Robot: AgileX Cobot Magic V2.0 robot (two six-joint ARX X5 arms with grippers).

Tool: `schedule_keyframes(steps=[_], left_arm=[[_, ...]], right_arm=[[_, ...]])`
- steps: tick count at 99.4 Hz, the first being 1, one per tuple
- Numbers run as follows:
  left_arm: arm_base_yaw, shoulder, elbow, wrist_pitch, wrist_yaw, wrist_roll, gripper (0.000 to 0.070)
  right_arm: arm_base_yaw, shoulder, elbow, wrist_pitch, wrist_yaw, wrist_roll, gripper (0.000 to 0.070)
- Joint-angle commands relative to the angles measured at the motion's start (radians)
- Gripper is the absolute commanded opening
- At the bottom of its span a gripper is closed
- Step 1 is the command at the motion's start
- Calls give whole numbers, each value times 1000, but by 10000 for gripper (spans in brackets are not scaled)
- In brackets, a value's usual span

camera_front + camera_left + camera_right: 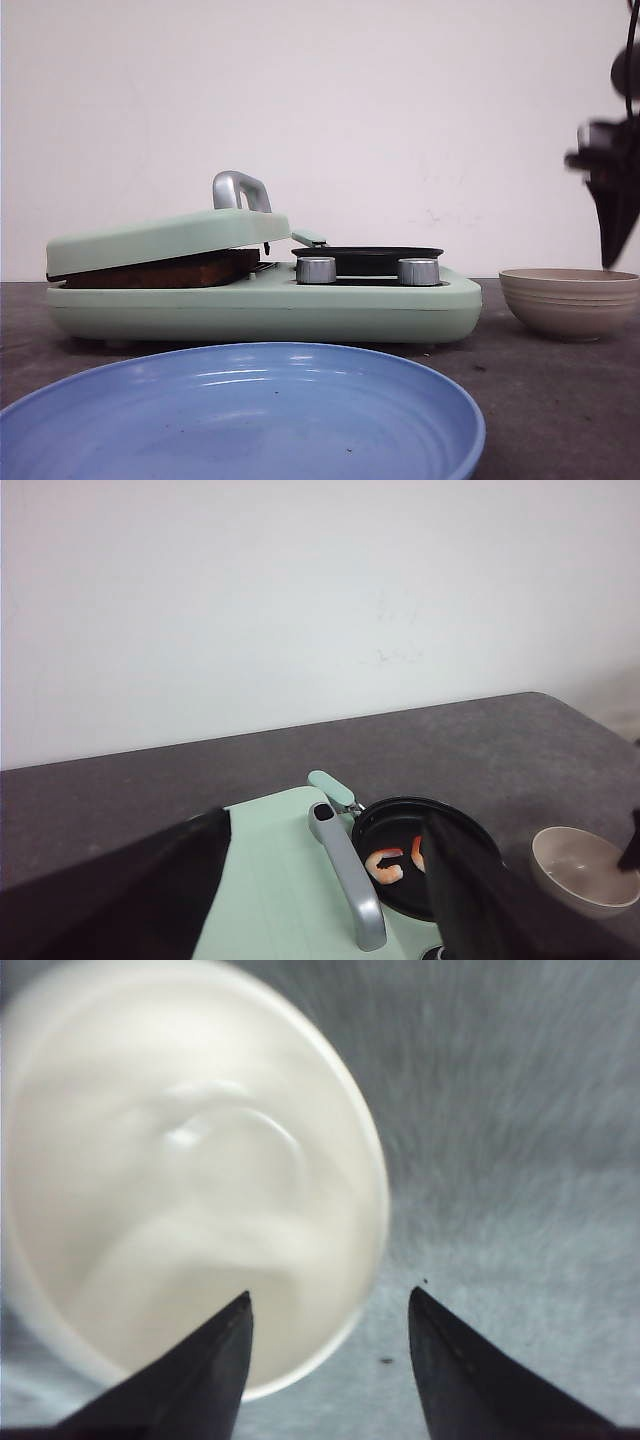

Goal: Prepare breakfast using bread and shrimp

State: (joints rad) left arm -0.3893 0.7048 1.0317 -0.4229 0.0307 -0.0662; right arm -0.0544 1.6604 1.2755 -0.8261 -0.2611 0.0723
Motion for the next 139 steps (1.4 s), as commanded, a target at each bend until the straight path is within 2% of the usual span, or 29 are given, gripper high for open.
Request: schedule_keyframes(steps=[1, 28, 36, 44, 50, 54, 59, 65, 74, 92, 102, 111, 121, 139], left_arm=[[-3, 3, 10, 8, 3, 0, 350], [-3, 7, 10, -6, 3, 2, 350], [-3, 8, 10, -6, 3, 2, 349], [-3, 8, 10, -6, 3, 2, 349], [-3, 8, 10, -6, 3, 1, 343], [-3, 8, 10, -9, 3, 1, 296], [-4, 8, 10, -16, 6, 1, 170], [-3, 8, 10, -33, 14, 1, 6], [-3, 10, 8, -57, 14, -2, 0], [-4, 6, -12, -45, 33, -6, 1], [-4, -21, -48, 19, 50, -28, 1], [-4, -76, -127, 119, 52, -77, 1], [-3, -161, -241, 218, 37, -128, 1], [-3, -298, -404, 232, -48, -193, 1]], right_arm=[[-1, -39, 29, 11, -31, -16, 298], [0, -243, 29, 78, -195, -3, 296], [3, -296, 29, 100, -213, -31, 290], [12, -336, 28, 115, -219, -55, 251], [19, -360, 27, 125, -245, -72, 181], [26, -373, 27, 134, -269, -83, 114], [35, -389, 25, 146, -303, -85, 8], [54, -406, 24, 158, -337, -85, 0], [99, -436, 12, 190, -364, -85, 0], [222, -481, -14, 277, -360, -85, 0], [285, -518, -70, 357, -337, -85, 0], [348, -571, -170, 468, -319, -84, 0], [418, -646, -317, 606, -260, -66, 0], [457, -802, -581, 782, -178, 13, 0]])
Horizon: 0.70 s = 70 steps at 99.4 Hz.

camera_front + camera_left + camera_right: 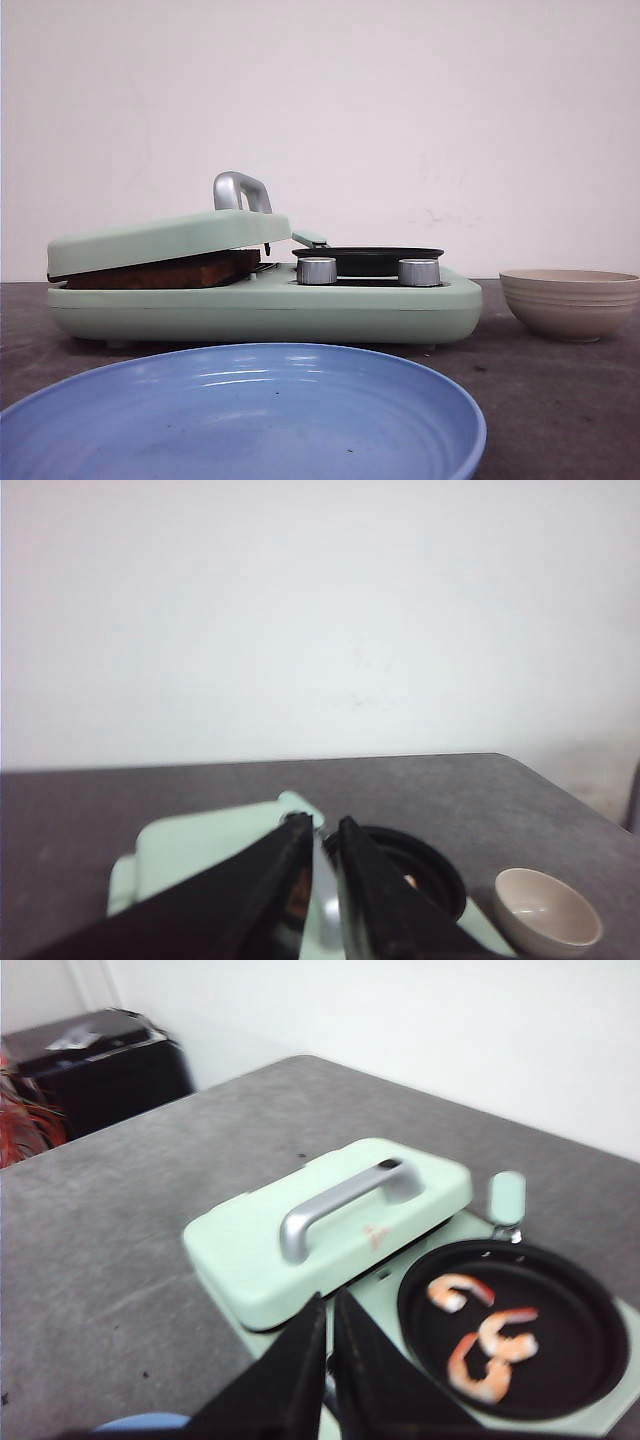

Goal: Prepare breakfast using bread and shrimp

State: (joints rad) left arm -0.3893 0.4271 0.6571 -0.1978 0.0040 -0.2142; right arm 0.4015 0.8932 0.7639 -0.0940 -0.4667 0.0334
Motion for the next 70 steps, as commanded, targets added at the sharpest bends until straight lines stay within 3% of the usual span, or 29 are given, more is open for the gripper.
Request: schedule_keyframes(steps=[1, 14, 40, 70], left_arm=[[-3, -26, -37, 6, -26, -47, 1], [-3, -102, -121, -42, -98, -93, 1], [-3, -175, -187, -149, -171, -106, 1], [-3, -175, -187, -153, -164, -206, 0]], right_arm=[[1, -43, -83, 55, 31, 57, 0], [1, -126, -224, 68, 84, 92, 0], [1, -190, -370, 93, 84, 140, 0], [2, -190, -373, 46, 104, 138, 0]])
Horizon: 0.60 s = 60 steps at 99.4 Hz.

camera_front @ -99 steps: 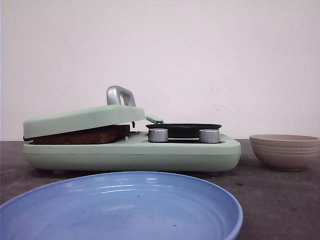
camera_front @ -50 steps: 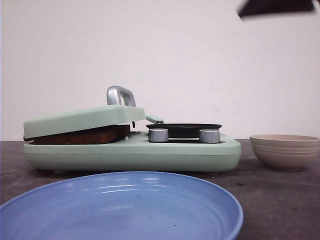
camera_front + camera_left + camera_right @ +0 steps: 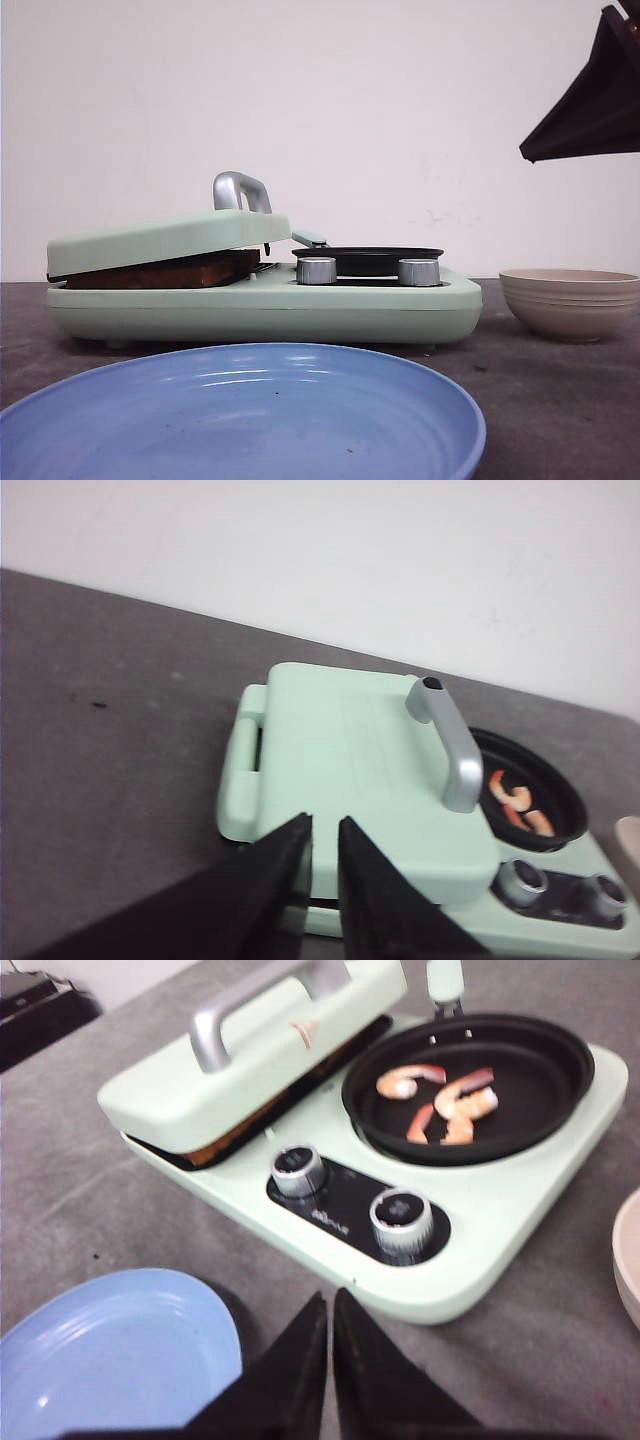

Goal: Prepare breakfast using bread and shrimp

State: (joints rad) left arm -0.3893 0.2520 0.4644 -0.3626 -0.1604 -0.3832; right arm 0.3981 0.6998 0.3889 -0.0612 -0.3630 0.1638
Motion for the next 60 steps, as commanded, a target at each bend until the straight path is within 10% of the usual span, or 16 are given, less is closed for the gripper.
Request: schedule_keyframes(steps=[1, 60], left_arm=[[-3, 0, 6, 12, 0, -37, 0], [-3, 0, 6, 12, 0, -37, 0]], right_arm=[[5, 4, 2, 14, 1, 8, 0], [5, 4, 2, 19, -2, 9, 0]])
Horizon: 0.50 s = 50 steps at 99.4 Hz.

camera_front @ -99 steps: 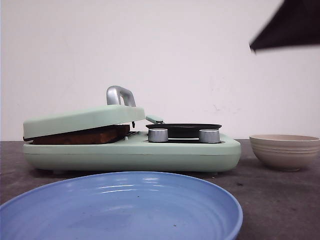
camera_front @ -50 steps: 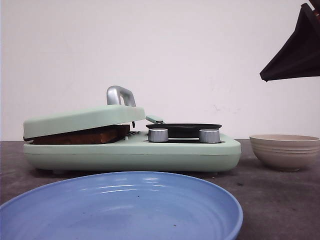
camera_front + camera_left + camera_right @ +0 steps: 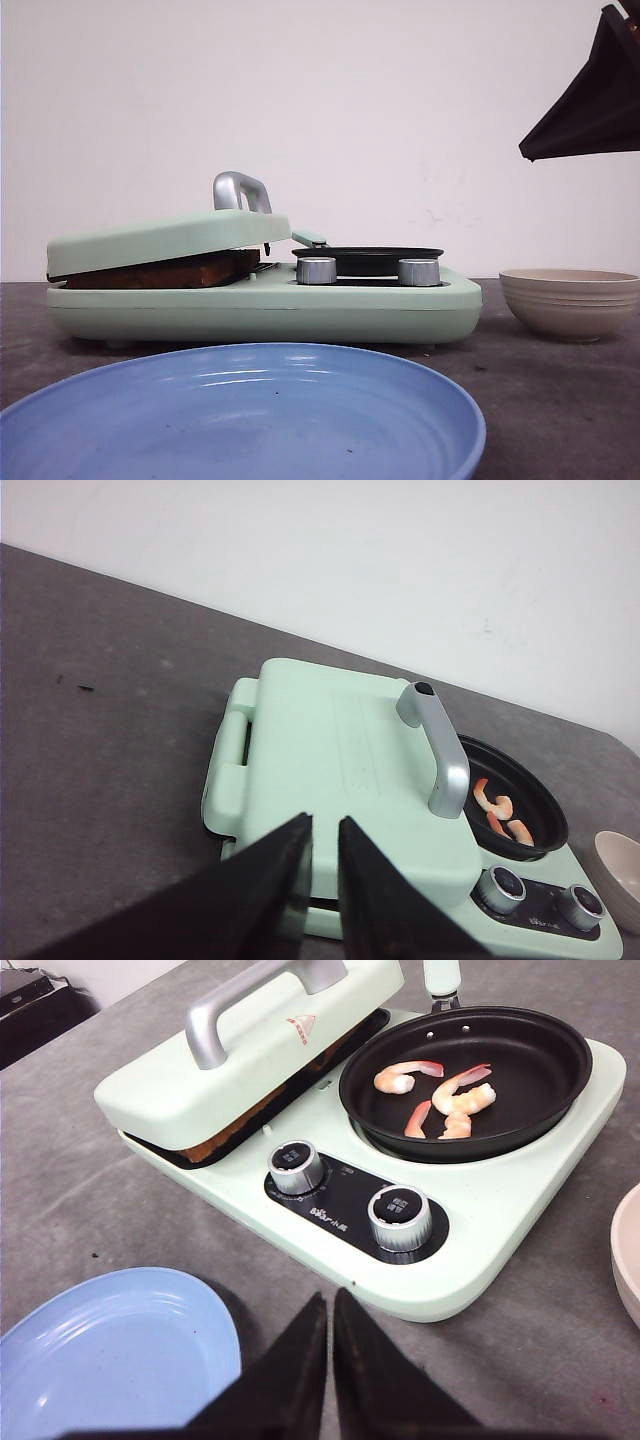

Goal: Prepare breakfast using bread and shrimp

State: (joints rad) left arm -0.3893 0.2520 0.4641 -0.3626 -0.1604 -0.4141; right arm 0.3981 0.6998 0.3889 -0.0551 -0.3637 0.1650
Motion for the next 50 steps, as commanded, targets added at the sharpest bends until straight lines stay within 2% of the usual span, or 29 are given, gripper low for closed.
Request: schedule_keyframes(steps=[1, 21, 27, 35, 41, 45, 50], left_arm=[[-3, 0, 6, 12, 0, -6, 0], [19, -29, -28, 18, -1, 10, 0], [45, -57, -74, 58, -1, 108, 0], [103, -118, -172, 178, 15, 330, 0], [154, -175, -251, 266, 66, 478, 0], [188, -213, -296, 292, 96, 516, 0], [228, -255, -342, 289, 127, 521, 0]], right_arm=[[5, 4, 2, 13, -1, 8, 0], [5, 4, 2, 13, -1, 8, 0], [5, 4, 2, 13, -1, 8, 0], [5, 4, 2, 14, -1, 8, 0], [5, 4, 2, 14, -1, 8, 0], [5, 4, 2, 14, -1, 8, 0], [5, 4, 2, 14, -1, 8, 0]])
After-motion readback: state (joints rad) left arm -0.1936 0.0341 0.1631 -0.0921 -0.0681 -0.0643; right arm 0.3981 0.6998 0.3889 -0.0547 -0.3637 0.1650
